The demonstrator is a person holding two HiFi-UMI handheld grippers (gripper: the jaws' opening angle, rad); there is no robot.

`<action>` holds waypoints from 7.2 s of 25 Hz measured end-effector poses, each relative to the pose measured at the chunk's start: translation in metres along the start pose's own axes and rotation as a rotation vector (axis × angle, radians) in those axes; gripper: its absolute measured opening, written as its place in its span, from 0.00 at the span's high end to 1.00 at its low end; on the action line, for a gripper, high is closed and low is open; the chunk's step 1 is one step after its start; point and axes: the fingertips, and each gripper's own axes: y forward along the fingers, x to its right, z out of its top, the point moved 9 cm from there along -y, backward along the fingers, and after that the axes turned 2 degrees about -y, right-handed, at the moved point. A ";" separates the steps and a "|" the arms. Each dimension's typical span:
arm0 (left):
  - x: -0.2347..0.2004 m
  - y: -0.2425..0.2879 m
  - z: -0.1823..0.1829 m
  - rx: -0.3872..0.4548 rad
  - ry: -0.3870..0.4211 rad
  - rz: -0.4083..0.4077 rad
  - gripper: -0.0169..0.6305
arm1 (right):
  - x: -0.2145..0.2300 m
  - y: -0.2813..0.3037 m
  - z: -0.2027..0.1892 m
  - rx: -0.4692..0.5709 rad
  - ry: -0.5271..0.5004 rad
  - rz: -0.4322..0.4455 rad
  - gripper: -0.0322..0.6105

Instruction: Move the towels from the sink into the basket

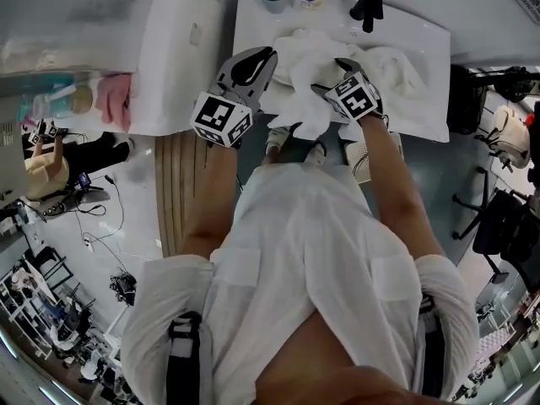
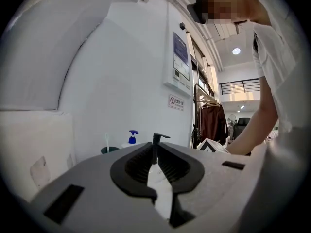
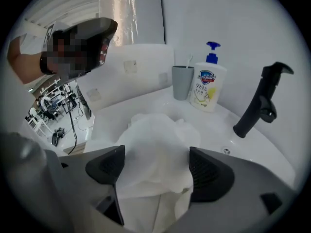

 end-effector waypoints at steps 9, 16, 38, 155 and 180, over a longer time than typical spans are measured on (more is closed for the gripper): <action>-0.026 0.019 -0.007 -0.021 -0.034 -0.030 0.91 | 0.002 0.050 0.008 -0.149 -0.039 0.069 0.33; -0.038 0.021 -0.013 -0.052 -0.034 -0.063 0.91 | 0.009 0.082 0.003 -0.204 0.027 0.153 0.34; -0.057 0.038 0.005 -0.048 0.008 -0.153 0.91 | -0.009 0.045 0.017 -0.140 0.025 -0.027 0.76; 0.358 0.147 0.023 0.026 0.148 -0.716 0.91 | -0.122 -0.441 -0.331 0.676 0.672 -1.295 0.73; 0.249 0.119 0.038 0.072 0.113 -0.494 0.91 | -0.069 -0.387 -0.224 0.709 0.455 -0.986 0.68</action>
